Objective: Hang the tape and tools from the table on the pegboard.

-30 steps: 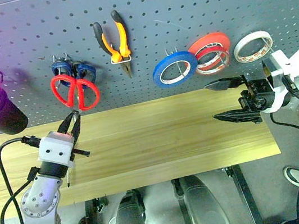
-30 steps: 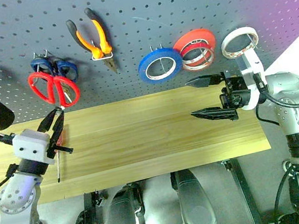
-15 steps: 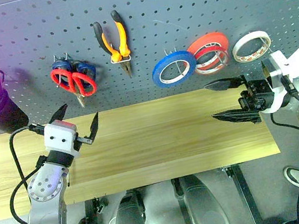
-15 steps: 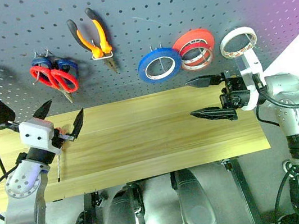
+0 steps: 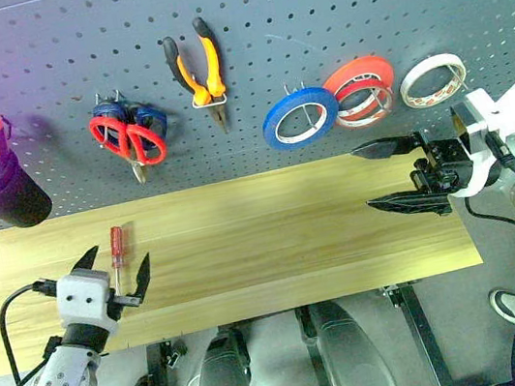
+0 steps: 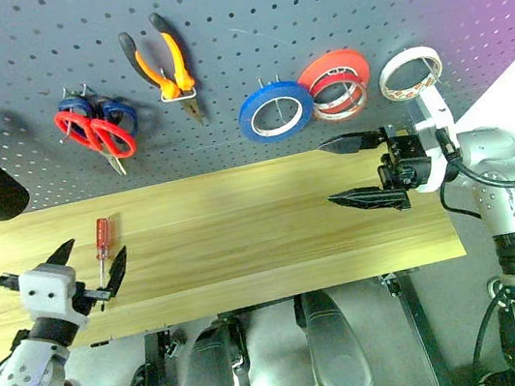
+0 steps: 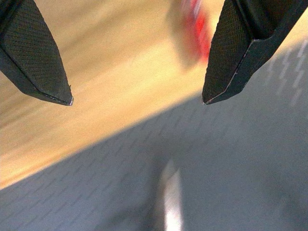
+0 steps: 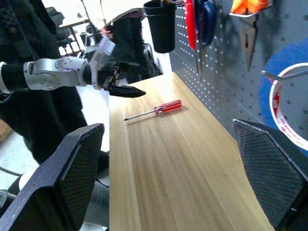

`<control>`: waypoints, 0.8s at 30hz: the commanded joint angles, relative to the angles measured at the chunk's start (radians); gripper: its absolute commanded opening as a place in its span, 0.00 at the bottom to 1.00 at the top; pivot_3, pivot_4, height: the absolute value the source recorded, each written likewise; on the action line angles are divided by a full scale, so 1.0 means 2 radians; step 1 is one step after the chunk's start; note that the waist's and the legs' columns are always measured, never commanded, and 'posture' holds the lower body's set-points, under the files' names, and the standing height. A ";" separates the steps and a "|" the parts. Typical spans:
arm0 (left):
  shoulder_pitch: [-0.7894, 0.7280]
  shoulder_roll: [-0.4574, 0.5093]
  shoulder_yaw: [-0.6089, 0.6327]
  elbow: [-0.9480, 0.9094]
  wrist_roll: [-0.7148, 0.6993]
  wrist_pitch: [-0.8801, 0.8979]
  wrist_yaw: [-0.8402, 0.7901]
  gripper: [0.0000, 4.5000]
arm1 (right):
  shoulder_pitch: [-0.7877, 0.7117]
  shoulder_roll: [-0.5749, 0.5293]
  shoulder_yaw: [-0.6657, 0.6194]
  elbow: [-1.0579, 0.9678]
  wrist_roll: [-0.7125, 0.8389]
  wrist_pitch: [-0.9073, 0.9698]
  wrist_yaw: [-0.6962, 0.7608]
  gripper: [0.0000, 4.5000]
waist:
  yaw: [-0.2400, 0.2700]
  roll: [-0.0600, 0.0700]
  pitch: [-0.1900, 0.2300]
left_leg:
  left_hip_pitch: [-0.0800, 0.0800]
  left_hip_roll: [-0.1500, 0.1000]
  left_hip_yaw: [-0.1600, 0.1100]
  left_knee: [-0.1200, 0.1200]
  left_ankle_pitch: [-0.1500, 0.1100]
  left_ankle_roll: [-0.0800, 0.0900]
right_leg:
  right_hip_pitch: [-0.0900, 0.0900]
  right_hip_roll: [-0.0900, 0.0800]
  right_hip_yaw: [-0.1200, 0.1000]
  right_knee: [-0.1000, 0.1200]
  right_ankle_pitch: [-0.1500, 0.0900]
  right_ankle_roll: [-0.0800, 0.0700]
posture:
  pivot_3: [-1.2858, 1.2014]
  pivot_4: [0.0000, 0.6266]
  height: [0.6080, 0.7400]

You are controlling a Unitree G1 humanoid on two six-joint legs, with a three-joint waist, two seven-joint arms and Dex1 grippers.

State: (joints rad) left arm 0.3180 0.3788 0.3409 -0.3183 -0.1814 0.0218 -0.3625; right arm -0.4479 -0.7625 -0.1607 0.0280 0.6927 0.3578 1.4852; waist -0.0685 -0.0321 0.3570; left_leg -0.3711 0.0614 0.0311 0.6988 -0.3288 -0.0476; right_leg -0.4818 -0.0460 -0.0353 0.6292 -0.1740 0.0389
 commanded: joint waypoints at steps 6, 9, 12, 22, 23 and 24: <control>-0.052 0.018 0.045 0.078 -0.035 0.079 0.023 1.00 | -0.006 0.006 -0.002 -0.021 0.009 0.001 -0.002 1.00 | 0.000 0.000 0.000 | 0.000 0.000 0.000 0.000 0.000 0.000 | 0.000 0.000 0.000 0.000 0.000 0.000 | 0.47 0.49 0.95; -0.107 0.036 0.034 0.126 -0.007 0.103 0.046 1.00 | -0.005 0.002 -0.001 -0.030 0.011 0.006 -0.001 1.00 | -0.001 0.000 0.000 | 0.000 0.000 0.000 0.000 0.000 0.000 | 0.000 0.000 0.000 0.000 0.000 0.000 | 0.46 0.50 0.95; -0.162 0.044 0.028 0.167 -0.004 0.140 0.063 1.00 | -0.002 -0.002 -0.004 -0.035 0.015 0.014 -0.003 1.00 | 0.000 0.000 0.000 | 0.000 0.000 0.000 0.000 0.000 0.000 | 0.000 0.000 0.000 0.001 0.000 0.000 | 0.46 0.51 0.95; -0.222 0.033 0.003 0.184 -0.005 0.216 0.083 1.00 | 0.003 -0.008 -0.009 -0.044 0.014 0.020 -0.011 1.00 | 0.000 0.000 0.000 | 0.000 0.000 0.000 0.000 0.000 0.000 | 0.000 0.000 0.000 0.001 0.000 0.000 | 0.45 0.55 0.95; -0.221 0.031 0.004 0.180 -0.005 0.227 0.088 1.00 | 0.003 -0.009 -0.009 -0.043 0.015 0.021 -0.011 1.00 | 0.000 0.000 0.000 | 0.000 0.000 0.000 0.000 0.000 0.000 | 0.000 0.000 0.000 0.001 0.000 0.000 | 0.45 0.55 0.95; -0.220 0.029 0.004 0.176 -0.003 0.239 0.096 1.00 | 0.004 -0.009 -0.010 -0.043 0.015 0.021 -0.012 1.00 | -0.001 0.000 0.000 | 0.000 0.000 0.000 0.000 0.000 0.000 | 0.000 0.000 0.000 0.001 0.000 0.000 | 0.45 0.55 0.95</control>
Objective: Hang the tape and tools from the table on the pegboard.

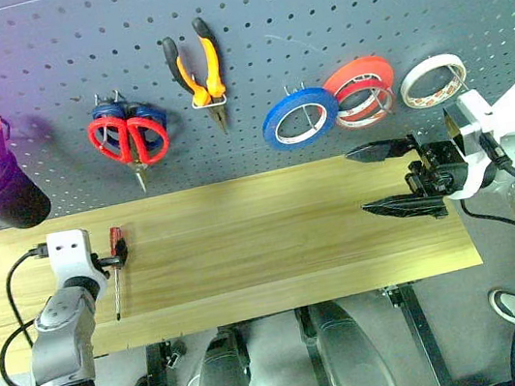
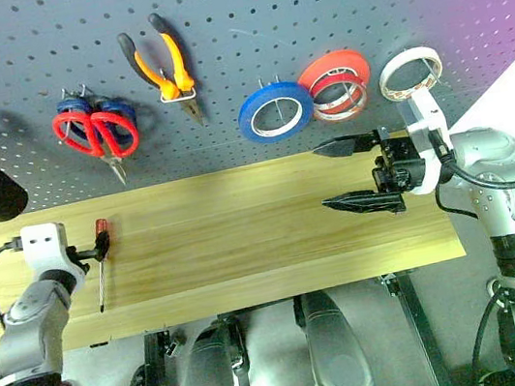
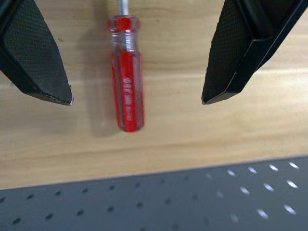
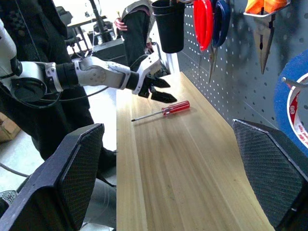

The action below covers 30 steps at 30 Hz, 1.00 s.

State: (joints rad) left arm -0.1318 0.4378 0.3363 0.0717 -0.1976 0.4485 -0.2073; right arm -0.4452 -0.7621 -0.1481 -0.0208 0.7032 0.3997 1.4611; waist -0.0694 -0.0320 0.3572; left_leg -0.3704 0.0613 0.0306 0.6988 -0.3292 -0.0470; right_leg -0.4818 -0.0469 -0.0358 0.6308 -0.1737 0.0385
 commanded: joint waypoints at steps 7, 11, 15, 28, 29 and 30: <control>-0.005 -0.014 0.004 -0.038 -0.001 0.088 0.045 1.00 | 0.002 -0.008 -0.016 -0.018 0.009 0.000 -0.006 1.00 | 0.000 0.000 0.000 | 0.000 0.000 0.000 0.000 0.000 0.000 | 0.000 0.000 0.000 0.000 0.000 0.000 | 0.45 0.55 0.95; -0.009 -0.017 0.003 -0.044 -0.003 0.108 0.050 1.00 | 0.002 -0.010 -0.017 -0.017 0.009 0.000 -0.007 1.00 | 0.000 0.000 0.000 | 0.000 0.000 0.000 0.000 0.000 0.000 | 0.000 0.000 0.000 0.000 0.000 0.000 | 0.45 0.56 0.95; -0.010 -0.014 -0.003 -0.038 0.003 0.108 0.049 1.00 | 0.004 -0.011 -0.018 -0.020 0.011 0.003 -0.008 1.00 | -0.001 0.000 0.000 | 0.000 0.000 0.000 0.000 0.000 0.000 | 0.000 0.000 0.000 0.000 0.000 0.000 | 0.45 0.57 0.95; -0.014 -0.024 0.000 -0.009 0.008 0.129 0.067 0.42 | 0.011 -0.019 -0.026 -0.029 0.011 0.005 -0.016 1.00 | -0.001 0.000 0.000 | 0.000 0.000 0.000 0.000 0.000 0.000 | 0.000 0.000 0.000 0.000 0.000 0.000 | 0.44 0.56 0.95; -0.014 -0.026 0.002 -0.007 0.006 0.133 0.068 0.34 | 0.010 -0.019 -0.026 -0.028 0.012 0.006 -0.018 1.00 | -0.001 0.000 0.000 | 0.000 0.000 0.000 0.000 0.000 0.000 | 0.000 0.000 0.000 0.000 0.000 0.000 | 0.44 0.56 0.95; -0.013 -0.027 0.003 -0.007 0.005 0.136 0.069 0.26 | 0.010 -0.020 -0.027 -0.029 0.012 0.006 -0.019 1.00 | -0.001 0.000 0.000 | 0.000 0.000 0.000 0.000 0.000 0.000 | 0.000 0.000 0.000 0.000 0.000 0.000 | 0.44 0.56 0.95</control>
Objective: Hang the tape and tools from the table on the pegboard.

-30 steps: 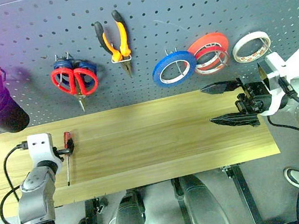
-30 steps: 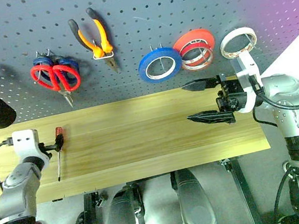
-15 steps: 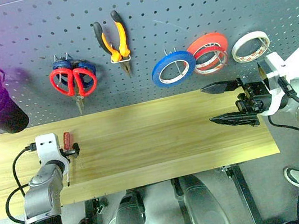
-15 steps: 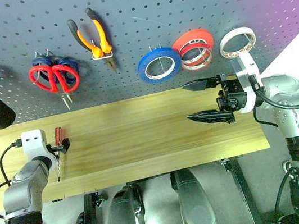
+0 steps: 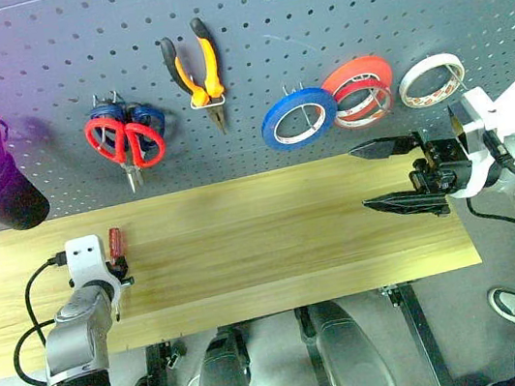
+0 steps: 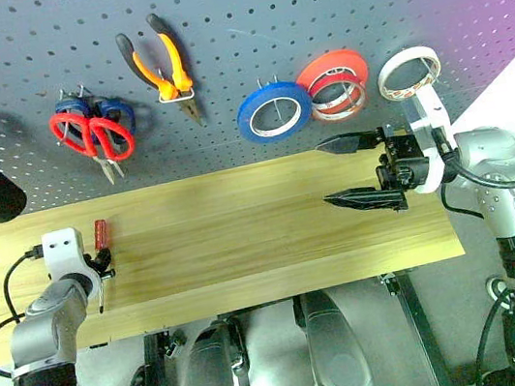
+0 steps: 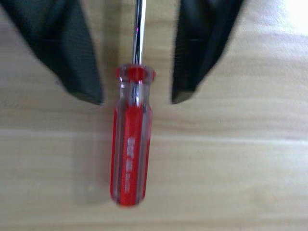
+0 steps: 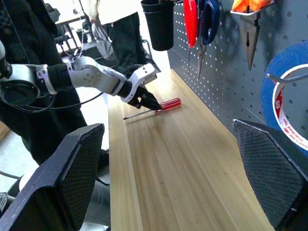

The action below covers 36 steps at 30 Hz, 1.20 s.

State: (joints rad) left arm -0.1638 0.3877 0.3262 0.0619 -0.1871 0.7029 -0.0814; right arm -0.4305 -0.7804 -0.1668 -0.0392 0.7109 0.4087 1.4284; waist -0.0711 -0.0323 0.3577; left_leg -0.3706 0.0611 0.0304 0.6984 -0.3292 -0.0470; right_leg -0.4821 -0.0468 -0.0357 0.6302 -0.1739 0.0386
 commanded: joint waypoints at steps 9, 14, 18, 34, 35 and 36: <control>0.006 -0.004 0.011 0.000 -0.004 0.015 0.002 0.13 | 0.000 -0.011 -0.019 -0.020 0.010 -0.001 -0.008 1.00 | 0.000 0.000 0.000 | 0.000 0.000 0.000 0.000 0.000 0.000 | 0.000 0.000 0.000 0.000 0.000 0.000 | 0.45 0.55 0.95; 0.034 -0.007 0.011 -0.044 -0.009 0.013 -0.007 0.13 | 0.000 -0.011 -0.017 -0.015 0.009 -0.003 -0.004 1.00 | -0.001 0.000 0.000 | 0.000 0.000 0.000 0.000 0.000 0.000 | 0.000 0.000 0.000 0.000 0.000 0.000 | 0.45 0.55 0.95; 0.100 -0.010 0.012 -0.117 -0.010 -0.008 -0.019 0.13 | 0.002 -0.011 -0.018 -0.015 0.013 -0.001 0.001 1.00 | -0.001 0.000 0.000 | 0.000 0.000 0.000 -0.001 0.000 0.000 | -0.001 0.000 0.000 -0.001 0.000 0.000 | 0.45 0.55 0.95; 0.266 -0.015 0.009 -0.278 0.037 -0.306 -0.082 0.13 | -0.023 0.002 -0.002 0.023 -0.002 -0.017 0.015 1.00 | 0.000 0.000 0.000 | -0.002 0.000 0.001 -0.001 -0.001 0.002 | -0.002 0.000 0.001 -0.002 -0.001 0.000 | 0.47 0.53 0.95; 0.274 -0.014 0.010 -0.287 0.044 -0.324 -0.083 0.13 | -0.025 0.003 -0.001 0.028 -0.004 -0.019 0.017 1.00 | 0.000 0.000 0.000 | -0.002 0.000 0.001 -0.001 -0.001 0.002 | -0.002 0.000 0.001 -0.002 -0.001 0.000 | 0.47 0.52 0.95; 0.279 -0.014 0.010 -0.290 0.048 -0.333 -0.083 0.13 | -0.027 0.004 0.000 0.030 -0.005 -0.020 0.018 1.00 | 0.001 0.000 0.000 | -0.002 0.000 0.002 -0.001 -0.001 0.002 | -0.002 0.000 0.001 -0.003 -0.001 0.000 | 0.47 0.52 0.95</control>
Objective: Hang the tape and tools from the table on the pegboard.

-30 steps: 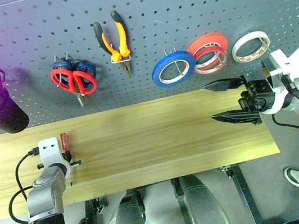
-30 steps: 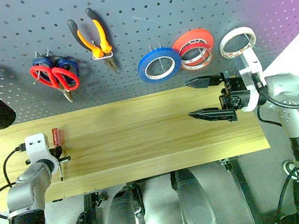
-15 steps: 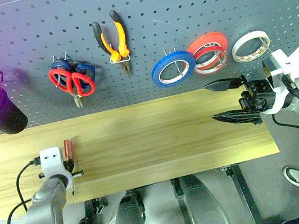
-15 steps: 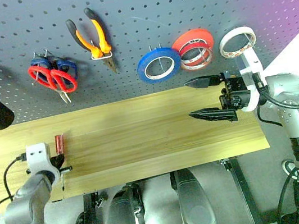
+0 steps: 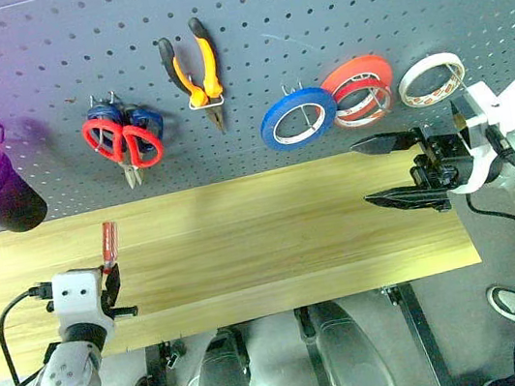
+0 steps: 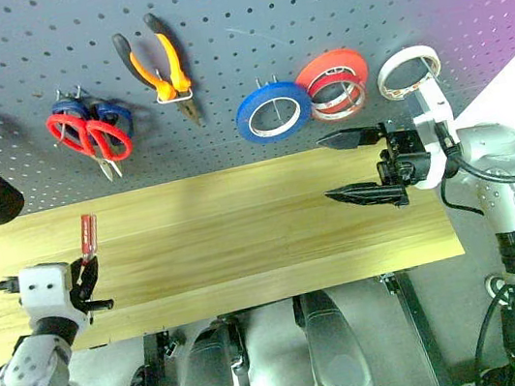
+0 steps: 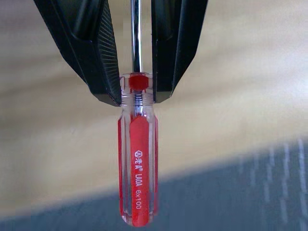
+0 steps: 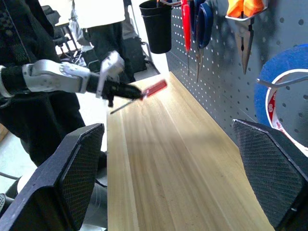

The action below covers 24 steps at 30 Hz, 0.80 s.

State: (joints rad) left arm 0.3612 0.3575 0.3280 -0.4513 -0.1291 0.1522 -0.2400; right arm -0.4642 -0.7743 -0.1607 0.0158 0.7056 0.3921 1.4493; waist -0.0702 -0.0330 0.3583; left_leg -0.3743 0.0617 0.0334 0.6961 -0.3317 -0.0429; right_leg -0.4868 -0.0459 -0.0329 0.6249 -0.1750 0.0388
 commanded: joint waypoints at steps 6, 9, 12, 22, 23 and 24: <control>0.036 -0.013 0.023 -0.049 0.005 -0.070 -0.003 0.13 | -0.029 0.007 0.003 0.035 -0.015 -0.028 0.018 1.00 | 0.001 0.000 0.000 | 0.000 0.000 0.000 0.000 0.000 0.001 | 0.000 0.000 0.000 -0.002 0.000 0.000 | 0.49 0.49 0.95; 0.041 -0.021 0.039 -0.073 -0.008 -0.067 0.000 0.13 | -0.040 0.013 0.008 0.050 -0.022 -0.040 0.024 1.00 | 0.001 0.000 0.000 | -0.001 0.000 0.000 0.000 -0.001 0.001 | 0.000 0.000 0.000 -0.002 0.000 0.000 | 0.50 0.47 0.95; 0.037 -0.020 0.044 -0.098 -0.004 -0.067 0.001 0.13 | -0.053 0.021 0.014 0.068 -0.028 -0.050 0.031 1.00 | 0.002 0.000 0.000 | -0.001 0.000 0.001 0.000 -0.001 0.002 | 0.000 0.000 0.000 -0.003 0.000 0.001 | 0.51 0.45 0.95; -0.005 -0.002 0.052 -0.137 0.005 -0.067 -0.001 0.13 | -0.091 0.039 0.024 0.125 -0.033 -0.055 0.073 1.00 | 0.021 0.000 -0.003 | -0.001 0.000 0.001 0.000 -0.001 0.002 | 0.001 0.000 0.000 -0.003 0.001 0.001 | 0.54 0.37 0.95; -0.009 0.001 0.058 -0.142 0.002 -0.065 -0.002 0.13 | -0.095 0.040 0.022 0.129 -0.032 -0.054 0.075 1.00 | 0.023 0.000 -0.004 | -0.001 0.000 0.001 0.000 -0.001 0.002 | 0.001 0.000 0.000 -0.003 0.001 0.001 | 0.54 0.36 0.95; -0.013 0.003 0.061 -0.144 0.005 -0.065 -0.002 0.13 | -0.101 0.041 0.020 0.137 -0.031 -0.051 0.076 1.00 | 0.026 0.000 -0.005 | -0.001 0.000 0.001 0.000 -0.001 0.002 | 0.001 0.000 0.000 -0.003 0.001 0.001 | 0.55 0.35 0.95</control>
State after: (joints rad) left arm 0.3322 0.3515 0.4118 -0.6834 -0.1161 0.0314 -0.2537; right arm -0.6391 -0.6910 -0.1027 0.2828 0.6313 0.2928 1.5876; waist -0.0187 -0.0339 0.3486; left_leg -0.3758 0.0621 0.0350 0.6964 -0.3337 -0.0393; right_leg -0.4851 -0.0451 -0.0332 0.6194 -0.1735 0.0408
